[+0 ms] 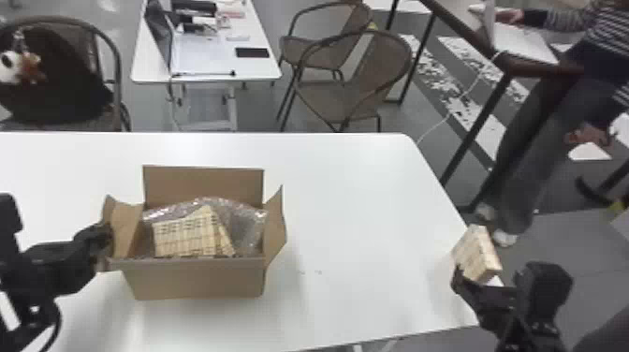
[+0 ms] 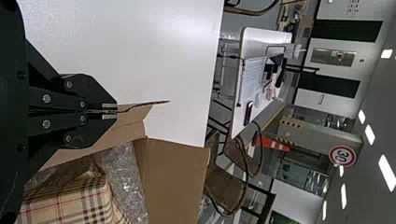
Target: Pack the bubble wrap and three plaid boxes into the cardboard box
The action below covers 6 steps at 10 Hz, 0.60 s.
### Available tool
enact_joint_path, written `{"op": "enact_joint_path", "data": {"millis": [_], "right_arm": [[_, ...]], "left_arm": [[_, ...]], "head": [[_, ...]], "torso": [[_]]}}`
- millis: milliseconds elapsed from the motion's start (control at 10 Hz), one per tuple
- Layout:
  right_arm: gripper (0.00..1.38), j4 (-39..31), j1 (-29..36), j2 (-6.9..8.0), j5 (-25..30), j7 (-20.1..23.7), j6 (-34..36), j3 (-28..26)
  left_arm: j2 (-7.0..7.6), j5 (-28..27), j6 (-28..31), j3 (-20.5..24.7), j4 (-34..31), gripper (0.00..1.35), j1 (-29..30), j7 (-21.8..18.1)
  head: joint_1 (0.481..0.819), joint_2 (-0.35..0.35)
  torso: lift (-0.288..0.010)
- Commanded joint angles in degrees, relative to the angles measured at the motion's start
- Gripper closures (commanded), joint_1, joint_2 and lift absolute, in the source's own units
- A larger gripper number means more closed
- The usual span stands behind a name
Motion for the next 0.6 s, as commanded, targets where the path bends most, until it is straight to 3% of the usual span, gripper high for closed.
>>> {"op": "enact_joint_path", "data": {"millis": [0,400,500], "right_arm": [[0.14,2.2,-0.8,-0.01,-0.3,1.6,0.2,-1.3],[0.16,8.2,-7.1,-0.01,3.2,7.6,0.7,-3.0],[0.36,9.6,-8.1,-0.09,3.8,8.4,0.6,-3.4]], "left_arm": [[-0.24,0.0,0.0,0.0,0.0,1.22,0.0,0.0],[-0.24,0.0,-0.2,-0.1,0.0,1.22,-0.1,-0.1],[-0.24,0.1,-0.3,-0.1,0.0,1.22,-0.1,-0.1]], "head": [[0.695,-0.203],[0.695,-0.217],[0.695,-0.219]], "torso": [[-0.092],[-0.092],[-0.092]]}}
